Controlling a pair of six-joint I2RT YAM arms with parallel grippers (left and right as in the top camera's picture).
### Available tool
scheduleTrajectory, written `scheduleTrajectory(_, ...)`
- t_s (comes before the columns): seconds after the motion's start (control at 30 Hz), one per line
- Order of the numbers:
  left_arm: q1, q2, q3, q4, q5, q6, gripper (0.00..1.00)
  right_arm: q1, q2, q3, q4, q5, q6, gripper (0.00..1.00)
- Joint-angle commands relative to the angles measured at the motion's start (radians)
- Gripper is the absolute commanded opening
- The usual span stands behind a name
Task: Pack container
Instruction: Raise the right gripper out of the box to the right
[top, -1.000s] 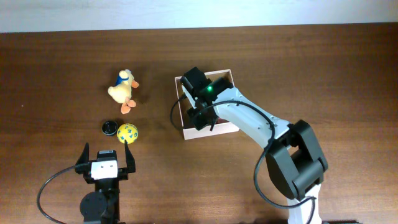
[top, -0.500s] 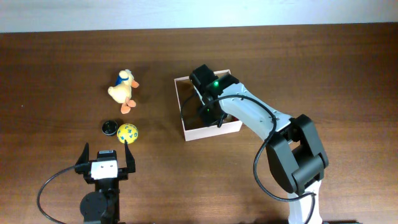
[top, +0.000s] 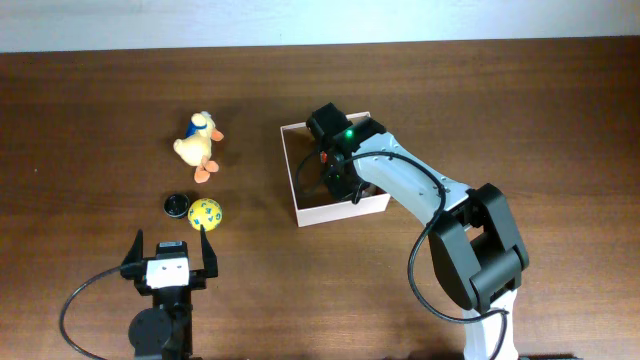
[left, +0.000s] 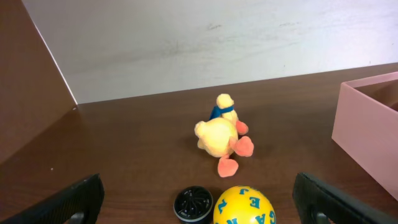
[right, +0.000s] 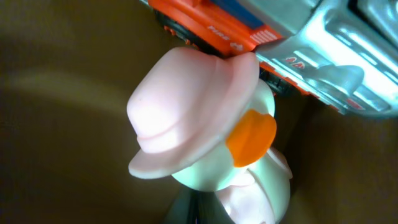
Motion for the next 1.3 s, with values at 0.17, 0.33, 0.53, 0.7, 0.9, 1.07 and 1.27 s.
scheduleTrajectory(0.17,-0.004,-0.006,-0.008,0.003,0.01,0.016,0.99,-0.006,-0.047,0.042,-0.037,0.034,0.007,0.04)
scheduleTrajectory(0.33,-0.004,-0.006,-0.008,0.003,0.01,0.016,0.99,-0.006,-0.114,0.076,-0.045,0.008,0.003,0.05)
scheduleTrajectory(0.53,-0.004,-0.006,-0.008,0.003,0.01,0.016,0.99,-0.006,-0.188,0.077,-0.044,-0.061,0.003,0.12)
scheduleTrajectory(0.7,-0.004,-0.006,-0.008,0.003,0.01,0.016,0.99,-0.03,-0.256,0.077,-0.036,-0.052,0.008,0.14)
scheduleTrajectory(0.9,-0.004,-0.006,-0.008,0.003,0.01,0.016,0.99,-0.143,-0.315,0.077,-0.068,-0.046,0.06,0.17)
scheduleTrajectory(1.07,-0.004,-0.006,-0.008,0.003,0.01,0.016,0.99,-0.245,-0.312,0.07,-0.126,-0.047,0.06,0.04)
scheduleTrajectory(1.27,-0.004,-0.006,-0.008,0.003,0.01,0.016,0.99,-0.3,-0.312,0.042,-0.131,-0.046,0.057,0.04)
